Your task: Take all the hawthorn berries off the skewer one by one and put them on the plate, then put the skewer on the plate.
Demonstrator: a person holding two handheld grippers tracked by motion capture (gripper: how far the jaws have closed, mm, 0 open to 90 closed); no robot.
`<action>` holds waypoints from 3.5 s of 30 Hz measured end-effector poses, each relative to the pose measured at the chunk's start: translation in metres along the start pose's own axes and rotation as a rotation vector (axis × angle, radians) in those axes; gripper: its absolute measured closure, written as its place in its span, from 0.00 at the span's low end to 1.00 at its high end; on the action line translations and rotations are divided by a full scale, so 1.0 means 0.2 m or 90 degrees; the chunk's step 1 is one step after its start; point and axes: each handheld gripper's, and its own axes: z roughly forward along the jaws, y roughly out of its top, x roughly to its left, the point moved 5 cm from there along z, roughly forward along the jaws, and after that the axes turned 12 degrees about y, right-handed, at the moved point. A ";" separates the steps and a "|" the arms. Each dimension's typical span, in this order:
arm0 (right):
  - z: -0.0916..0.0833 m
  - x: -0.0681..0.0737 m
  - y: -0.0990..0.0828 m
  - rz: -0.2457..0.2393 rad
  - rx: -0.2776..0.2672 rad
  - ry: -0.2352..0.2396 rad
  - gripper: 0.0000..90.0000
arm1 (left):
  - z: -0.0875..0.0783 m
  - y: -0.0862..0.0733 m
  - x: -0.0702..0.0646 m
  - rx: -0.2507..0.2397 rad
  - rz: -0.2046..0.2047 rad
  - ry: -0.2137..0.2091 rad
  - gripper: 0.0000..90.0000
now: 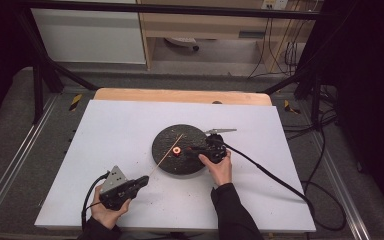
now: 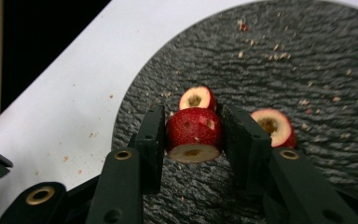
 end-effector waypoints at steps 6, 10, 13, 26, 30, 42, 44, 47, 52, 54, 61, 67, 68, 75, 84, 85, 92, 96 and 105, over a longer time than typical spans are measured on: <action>0.05 -0.02 -0.06 -0.011 0.025 -0.011 0.68 | 0.01 0.00 0.00 0.003 0.000 0.001 0.98; 0.07 -0.03 -0.08 -0.016 0.038 -0.015 0.67 | 0.01 0.00 0.00 0.005 -0.002 0.001 0.98; 0.07 -0.03 -0.09 -0.022 0.044 -0.019 0.67 | 0.01 -0.01 0.00 0.007 -0.002 0.001 0.98; -0.07 0.05 -0.03 -0.077 0.024 -0.038 0.46 | 0.01 0.00 0.02 0.007 -0.007 0.004 0.98; -0.14 0.06 -0.04 -0.100 0.021 -0.055 0.34 | 0.01 0.00 0.02 0.008 -0.007 0.005 0.98; -0.35 0.02 -0.16 -0.154 0.018 -0.103 0.05 | 0.03 0.03 0.01 0.027 -0.008 0.003 0.98; -0.38 0.01 -0.19 -0.153 0.015 -0.108 0.03 | 0.04 0.03 0.01 0.032 -0.008 0.002 0.98; -0.43 -0.01 -0.23 -0.157 0.017 -0.117 0.02 | 0.05 0.04 0.01 0.040 -0.006 0.001 0.98; -0.49 -0.03 -0.29 -0.160 0.016 -0.121 0.01 | 0.07 0.08 0.01 0.050 0.001 0.004 0.98; -0.51 -0.04 -0.31 -0.161 0.018 -0.124 0.01 | 0.08 0.10 0.02 0.055 0.004 0.005 0.98; -0.55 -0.07 -0.37 -0.162 0.023 -0.129 0.01 | 0.12 0.19 0.03 0.063 0.011 0.009 0.98; -0.60 -0.09 -0.42 -0.151 0.022 -0.139 0.02 | 0.16 0.25 0.03 0.075 0.017 0.013 0.98; -0.60 -0.09 -0.42 -0.149 0.021 -0.139 0.02 | 0.17 0.26 0.04 0.078 0.018 0.014 0.98; -0.64 -0.10 -0.44 -0.139 0.010 -0.135 0.02 | 0.24 0.31 0.06 0.094 0.016 0.025 0.98; -0.65 -0.11 -0.44 -0.141 0.008 -0.135 0.02 | 0.36 0.33 0.07 0.119 0.007 0.037 0.98; -0.65 -0.11 -0.44 -0.141 0.006 -0.134 0.02 | 0.37 0.32 0.07 0.122 0.005 0.038 0.98; -0.64 -0.10 -0.45 -0.137 0.012 -0.128 0.02 | 0.45 0.31 0.09 0.144 0.005 0.053 0.98; -0.65 -0.10 -0.45 -0.137 0.011 -0.128 0.02 | 0.49 0.30 0.09 0.156 0.004 0.060 0.98; -0.64 -0.11 -0.45 -0.137 0.014 -0.130 0.02 | 0.57 0.26 0.09 0.187 0.021 0.081 0.98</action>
